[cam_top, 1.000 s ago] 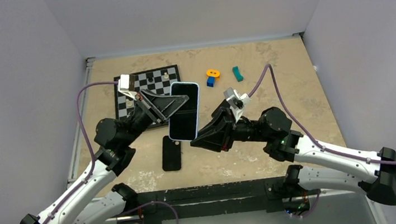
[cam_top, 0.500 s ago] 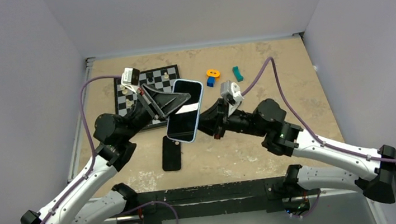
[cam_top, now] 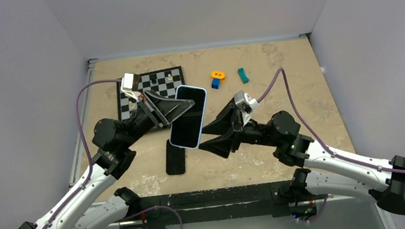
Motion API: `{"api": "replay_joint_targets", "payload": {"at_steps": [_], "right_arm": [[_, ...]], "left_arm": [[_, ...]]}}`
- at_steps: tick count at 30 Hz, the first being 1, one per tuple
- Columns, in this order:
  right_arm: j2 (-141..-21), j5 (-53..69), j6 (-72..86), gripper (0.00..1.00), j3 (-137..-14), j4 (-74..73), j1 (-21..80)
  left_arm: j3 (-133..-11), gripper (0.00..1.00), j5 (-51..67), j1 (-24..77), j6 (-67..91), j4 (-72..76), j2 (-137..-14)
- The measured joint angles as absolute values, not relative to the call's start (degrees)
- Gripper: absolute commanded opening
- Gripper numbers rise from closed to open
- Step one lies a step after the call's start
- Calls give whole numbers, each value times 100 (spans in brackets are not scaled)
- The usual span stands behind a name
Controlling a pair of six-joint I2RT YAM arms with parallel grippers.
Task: Take the phone out of the phone case
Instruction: Remove the phone case from the phone.
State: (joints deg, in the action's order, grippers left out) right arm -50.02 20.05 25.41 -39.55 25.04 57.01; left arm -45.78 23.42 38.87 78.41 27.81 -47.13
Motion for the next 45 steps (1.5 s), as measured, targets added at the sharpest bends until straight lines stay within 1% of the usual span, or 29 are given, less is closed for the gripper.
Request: {"api": "replay_joint_targets", "payload": {"at_steps": [3,8,12,17,26,29,32,34,36,40,45], "right_arm": [[-5050,2394,3050,62,-3688,3092,5734],[-5317,2685,3564,60,-3664,3680,5743],[-5411,2783,3789,55,-3664,4084,5743],[-5544,2812,3887,50,-3686,4209,5743],[-5601,2805,3951,46,-3835,4241,5743],[-5623,2803,3951,40,-3903,4257,5743],[-5655,2794,3944,28,-3938,4246,5743],[-5699,2779,3916,16,-3957,4174,5741],[-5706,2759,3872,0,-3986,4062,5743],[-5690,2740,3712,0,-4071,3824,5765],[-5546,2700,2891,0,-4086,3785,5824]], "left_arm": [[-4578,0,2110,3887,7566,2611,-4696],[-4578,0,1894,3887,7365,2561,-4713],[-4578,0,1837,3887,7279,2552,-4713],[-4576,0,1787,3887,7229,2545,-4713],[-4576,0,1767,3887,7100,2451,-4705],[-4576,0,1754,3887,7035,2397,-4689],[-4576,0,1750,3887,6982,2342,-4648],[-4576,0,1752,3887,6963,2300,-4611],[-4576,0,1769,3885,6969,2296,-4591],[-4576,0,1925,3868,7102,2482,-4580],[-4519,0,2174,3837,7872,3065,-4875]]}}
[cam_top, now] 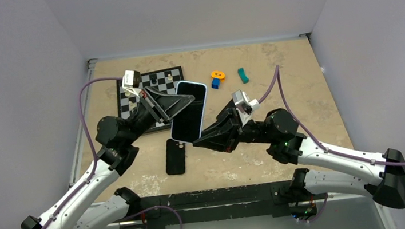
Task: Take the phone out of the phone case
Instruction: Remove the phone case from the phone.
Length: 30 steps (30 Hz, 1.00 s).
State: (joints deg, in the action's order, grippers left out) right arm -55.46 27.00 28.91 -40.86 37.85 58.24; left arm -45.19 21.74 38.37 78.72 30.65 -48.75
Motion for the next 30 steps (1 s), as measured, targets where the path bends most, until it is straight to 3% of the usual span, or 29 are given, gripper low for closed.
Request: {"api": "replay_joint_targets", "payload": {"at_steps": [23,30], "right_arm": [[-5843,3212,244,0,-5457,2259,5931],[-5795,2613,43,0,-5603,1747,5977]], "left_arm": [[-4510,0,2314,3653,9406,3903,-5061],[-4512,0,2126,3599,9498,3892,-5096]]}}
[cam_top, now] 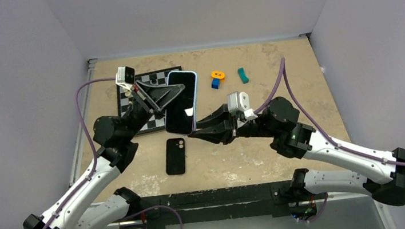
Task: Take the phone out of the phone case
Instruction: Remove the phone case from the phone.
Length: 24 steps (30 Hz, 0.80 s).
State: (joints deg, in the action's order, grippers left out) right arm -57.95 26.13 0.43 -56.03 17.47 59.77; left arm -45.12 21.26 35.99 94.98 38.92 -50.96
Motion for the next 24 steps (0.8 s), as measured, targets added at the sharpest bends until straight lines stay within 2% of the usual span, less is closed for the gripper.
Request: {"api": "replay_joint_targets", "payload": {"at_steps": [6,14,17,19,24], "right_arm": [[-5551,1208,311,0,-5196,1601,6073],[-5723,-504,1507,2,-5166,655,6208],[-5708,-449,2032,33,-5194,366,6193],[-5647,-156,2320,45,-5247,209,6158],[-5216,281,3354,54,-5081,19,6090]], "left_arm": [[-4512,0,1868,3527,9323,3747,-5319],[-4512,0,1780,3524,8604,3301,-5557],[-4512,0,1839,3524,8464,3159,-5618],[-4512,0,1911,3527,8320,3059,-5586],[-4512,0,1970,3695,7992,2628,-5290]]}}
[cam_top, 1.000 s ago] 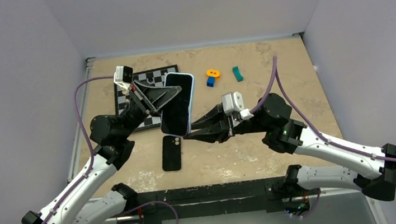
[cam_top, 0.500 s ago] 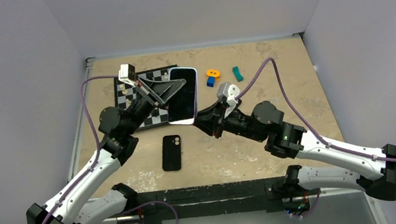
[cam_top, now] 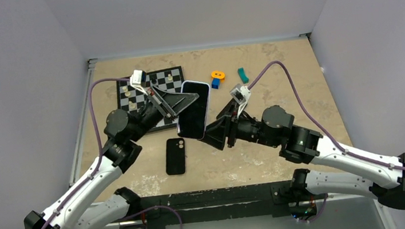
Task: Take the phone out of the phone case
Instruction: Remove the phone case from the phone.
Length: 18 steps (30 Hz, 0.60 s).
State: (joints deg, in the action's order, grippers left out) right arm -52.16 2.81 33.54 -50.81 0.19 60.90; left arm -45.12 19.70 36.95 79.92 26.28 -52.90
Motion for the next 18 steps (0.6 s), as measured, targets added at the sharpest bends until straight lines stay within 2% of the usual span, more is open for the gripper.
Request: {"api": "replay_joint_targets", "payload": {"at_steps": [6,10,14,18], "right_arm": [[-4547,320,4567,56,-4836,-207,6016],[-4110,421,4989,46,-4447,-23,5911],[-4005,639,5295,32,-4268,204,5907],[-4200,947,5498,29,-4263,648,5907]], "left_arm": [[-4362,0,1881,3833,7977,2563,-5103],[-4217,0,1876,3846,7992,2519,-5065],[-4185,0,1876,3846,7992,2510,-5059],[-4154,0,1865,3846,7985,2467,-5011]]}}
